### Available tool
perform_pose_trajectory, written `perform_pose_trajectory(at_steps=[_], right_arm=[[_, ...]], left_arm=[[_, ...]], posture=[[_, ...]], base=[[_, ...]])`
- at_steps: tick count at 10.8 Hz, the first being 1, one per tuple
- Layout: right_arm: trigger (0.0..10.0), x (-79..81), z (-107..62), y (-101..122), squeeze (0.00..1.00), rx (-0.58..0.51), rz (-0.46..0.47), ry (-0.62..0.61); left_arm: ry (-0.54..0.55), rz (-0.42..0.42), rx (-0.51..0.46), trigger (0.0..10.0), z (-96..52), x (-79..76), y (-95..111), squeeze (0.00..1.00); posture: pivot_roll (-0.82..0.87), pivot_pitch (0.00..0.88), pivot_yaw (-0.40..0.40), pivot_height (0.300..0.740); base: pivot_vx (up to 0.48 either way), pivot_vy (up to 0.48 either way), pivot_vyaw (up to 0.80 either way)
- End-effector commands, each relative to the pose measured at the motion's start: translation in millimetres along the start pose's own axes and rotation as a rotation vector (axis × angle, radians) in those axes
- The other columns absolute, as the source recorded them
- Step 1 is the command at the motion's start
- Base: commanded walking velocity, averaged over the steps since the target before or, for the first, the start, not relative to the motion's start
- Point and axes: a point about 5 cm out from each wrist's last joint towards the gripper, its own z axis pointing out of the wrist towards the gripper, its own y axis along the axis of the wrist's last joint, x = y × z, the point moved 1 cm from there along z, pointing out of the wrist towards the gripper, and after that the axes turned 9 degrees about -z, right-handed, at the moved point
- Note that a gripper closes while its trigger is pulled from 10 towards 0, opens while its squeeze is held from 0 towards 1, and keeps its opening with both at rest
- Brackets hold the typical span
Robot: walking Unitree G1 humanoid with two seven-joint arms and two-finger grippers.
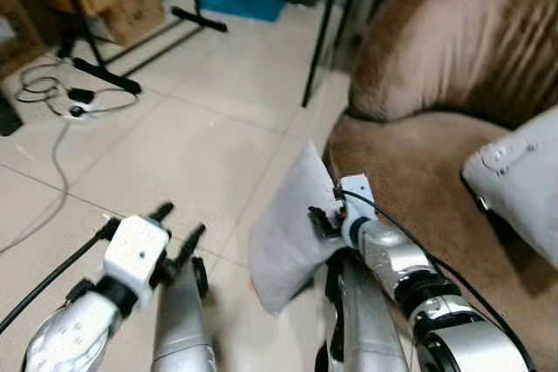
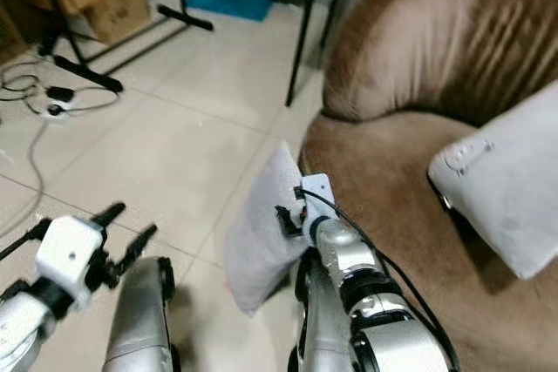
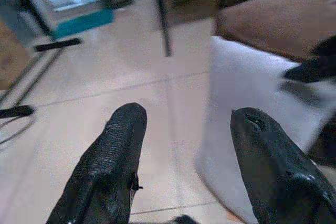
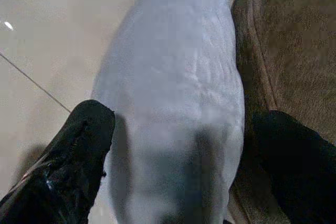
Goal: Move the pillow to the sofa from floor
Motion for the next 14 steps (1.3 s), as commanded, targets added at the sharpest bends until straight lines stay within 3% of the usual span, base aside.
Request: perform_pose_trajectory(at_steps=[1,2,3,4,7,8,9,14], right_arm=[[10.0,-0.8,1.7,3,1.00,-0.002,-0.001,-0.010],[10.0,1.0,2.6,-7,1.00,0.047,-0.009,-0.011],[10.0,1.5,2.6,-14,0.04,0.074,0.000,-0.012],[10.0,0.4,2.3,-20,0.00,0.111,0.015,-0.028],[10.0,9.6,3.0,-27,0.00,0.151,0.044,0.014],[4.4,11.2,3.7,-25,0.00,0.145,0.050,0.020],[0.0,13.8,4.6,-22,0.00,0.133,0.061,0.034],[0.0,14.9,4.9,-20,0.00,0.130,0.047,0.064]], left_arm=[[-0.068,-0.024,0.016,10.0,-3.3,-7.0,1,0.00],[-0.156,-0.054,0.066,10.0,-8.6,-14.1,-3,0.00],[-0.194,-0.054,0.089,10.0,-11.7,-16.4,-5,0.00],[-0.187,-0.047,0.089,10.0,-12.3,-13.6,-4,0.00],[-0.186,-0.047,0.095,10.0,-15.0,-12.1,-2,0.00],[-0.187,-0.049,0.097,10.0,-15.3,-11.8,-2,0.00],[-0.192,-0.050,0.098,10.0,-15.0,-11.5,-2,0.00],[-0.208,-0.046,0.096,10.0,-10.8,-11.9,1,0.00]], posture=[[0.09,0.129,-0.070,0.500],[0.09,0.133,-0.069,0.500],[0.10,0.135,-0.070,0.500],[0.11,0.143,-0.075,0.500],[0.13,0.134,-0.081,0.500],[0.13,0.132,-0.080,0.500],[0.13,0.130,-0.078,0.500],[0.14,0.114,-0.074,0.500]], base=[[0.000,0.000,0.00],[0.000,0.000,0.00],[0.000,0.000,0.00],[0.000,0.000,0.00],[0.000,0.000,0.00],[0.000,0.000,0.00],[0.000,0.000,0.00],[0.000,0.000,0.00]])
